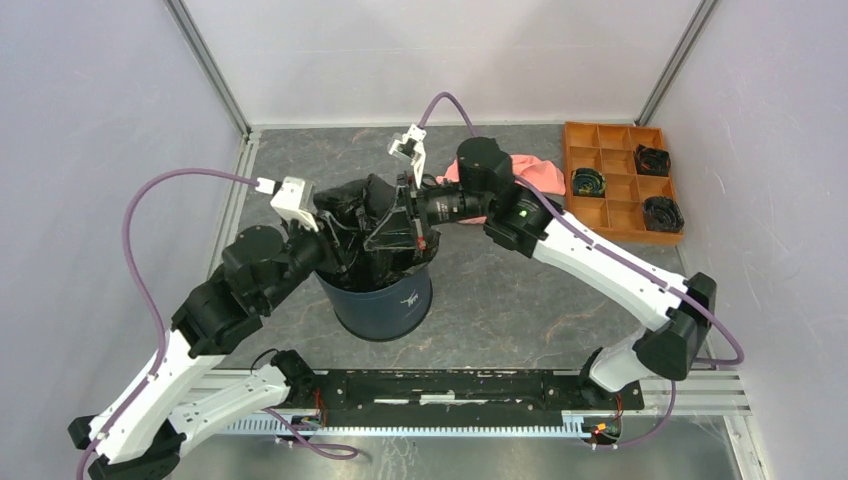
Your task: Put the trash bags into the trash bin
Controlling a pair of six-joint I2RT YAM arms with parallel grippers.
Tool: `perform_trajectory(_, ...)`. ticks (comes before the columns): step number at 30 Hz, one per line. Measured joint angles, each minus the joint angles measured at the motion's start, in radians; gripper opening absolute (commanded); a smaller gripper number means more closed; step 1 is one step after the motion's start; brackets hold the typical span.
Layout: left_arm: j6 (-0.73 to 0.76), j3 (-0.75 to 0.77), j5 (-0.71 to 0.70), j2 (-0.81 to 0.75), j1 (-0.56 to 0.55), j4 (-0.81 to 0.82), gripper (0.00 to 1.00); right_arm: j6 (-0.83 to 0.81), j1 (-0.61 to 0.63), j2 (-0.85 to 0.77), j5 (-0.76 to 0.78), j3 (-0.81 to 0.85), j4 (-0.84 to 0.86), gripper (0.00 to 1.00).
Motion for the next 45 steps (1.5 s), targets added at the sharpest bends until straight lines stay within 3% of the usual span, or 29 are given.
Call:
perform_trajectory(2,-0.049,-0.042,0.003,-0.016,0.000,-0.026,0.42,-0.010,0.002,0.032,0.040,0.011,-0.019,0.01)
perform_trajectory(8,-0.155,-0.117,-0.020,-0.096,0.000,-0.194,0.79,-0.103,0.044,0.178,0.262,0.082,-0.200,0.01)
perform_trajectory(11,-0.166,-0.097,-0.045,-0.151,0.000,-0.245,0.91,-0.154,0.088,0.244,0.380,0.138,-0.291,0.01)
perform_trajectory(16,-0.180,0.021,-0.092,-0.195,0.000,-0.279,0.95,-0.234,0.138,0.323,0.606,0.198,-0.388,0.00)
perform_trajectory(19,-0.227,0.010,-0.147,-0.215,0.000,-0.309,0.95,-0.268,0.133,0.332,0.752,0.196,-0.440,0.00)
perform_trajectory(25,-0.328,-0.186,-0.169,-0.277,0.000,-0.315,0.95,-0.306,0.113,0.294,0.992,0.158,-0.461,0.00)
perform_trajectory(29,-0.352,-0.298,-0.116,-0.247,0.000,-0.187,0.95,-0.333,0.111,0.221,1.089,0.138,-0.479,0.00)
perform_trajectory(34,-0.349,-0.303,-0.086,-0.090,0.004,-0.047,0.97,-0.337,0.104,0.105,1.078,0.131,-0.473,0.02)
perform_trajectory(38,-0.330,-0.261,-0.055,-0.010,0.003,-0.012,1.00,-0.282,0.070,-0.013,0.952,0.056,-0.391,0.03)
perform_trajectory(45,-0.263,-0.112,-0.024,-0.129,0.002,-0.083,1.00,-0.086,-0.085,-0.100,0.647,-0.112,-0.191,0.04)
